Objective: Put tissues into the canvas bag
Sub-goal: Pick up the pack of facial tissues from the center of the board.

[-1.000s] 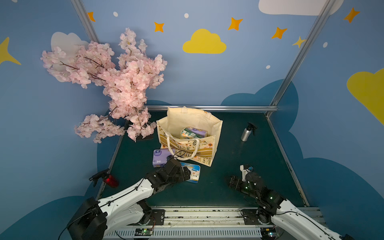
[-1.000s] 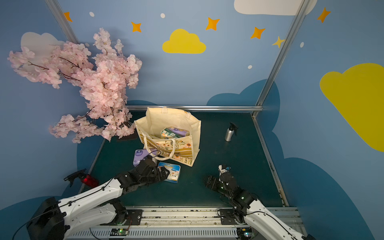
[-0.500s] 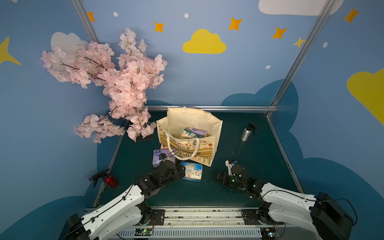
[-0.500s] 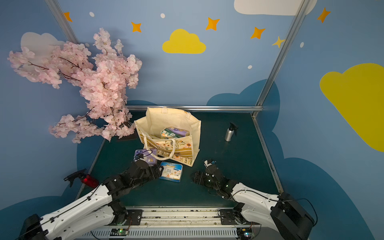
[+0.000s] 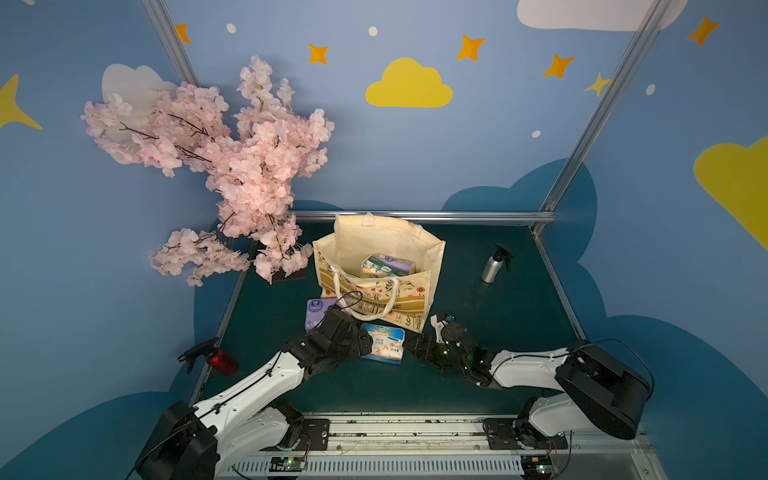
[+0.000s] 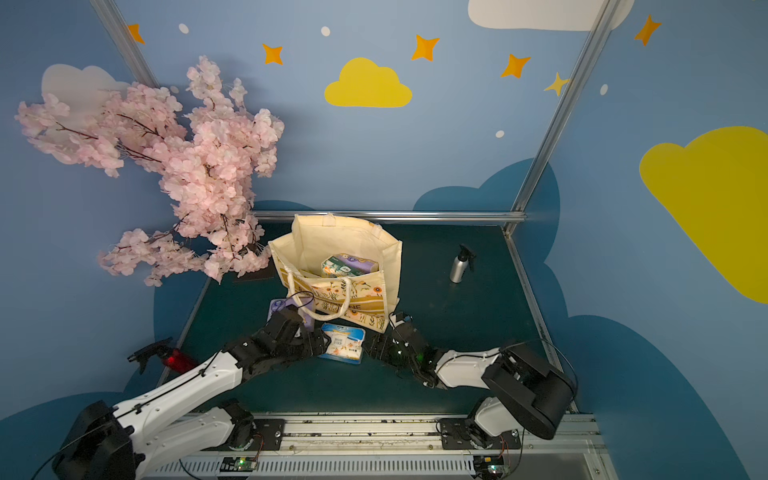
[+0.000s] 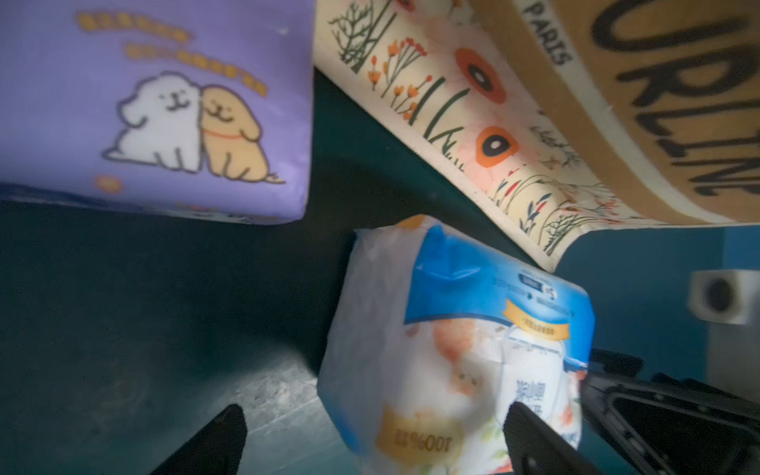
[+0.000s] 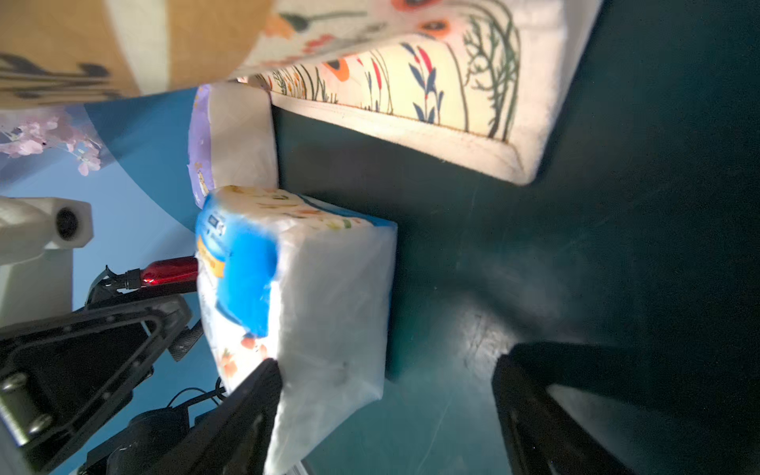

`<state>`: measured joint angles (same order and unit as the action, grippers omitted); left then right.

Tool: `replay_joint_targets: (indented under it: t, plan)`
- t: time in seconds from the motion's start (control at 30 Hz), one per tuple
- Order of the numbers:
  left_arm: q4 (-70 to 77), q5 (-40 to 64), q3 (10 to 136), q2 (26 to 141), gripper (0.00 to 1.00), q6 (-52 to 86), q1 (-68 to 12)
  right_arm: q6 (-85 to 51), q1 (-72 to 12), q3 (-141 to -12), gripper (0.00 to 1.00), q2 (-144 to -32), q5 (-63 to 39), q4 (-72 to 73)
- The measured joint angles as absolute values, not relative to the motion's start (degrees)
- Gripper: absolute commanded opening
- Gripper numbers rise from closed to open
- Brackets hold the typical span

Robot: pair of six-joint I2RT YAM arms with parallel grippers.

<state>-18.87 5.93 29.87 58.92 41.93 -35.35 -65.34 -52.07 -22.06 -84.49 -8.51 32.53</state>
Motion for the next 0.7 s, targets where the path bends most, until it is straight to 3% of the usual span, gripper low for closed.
replay_joint_targets:
  t: [0.7]
  plan:
    - [-7.73,17.65,27.18,63.29,0.97,44.45,-34.63,-72.12,-53.25,-24.18,0.88,-98.43,-12.27,54.28]
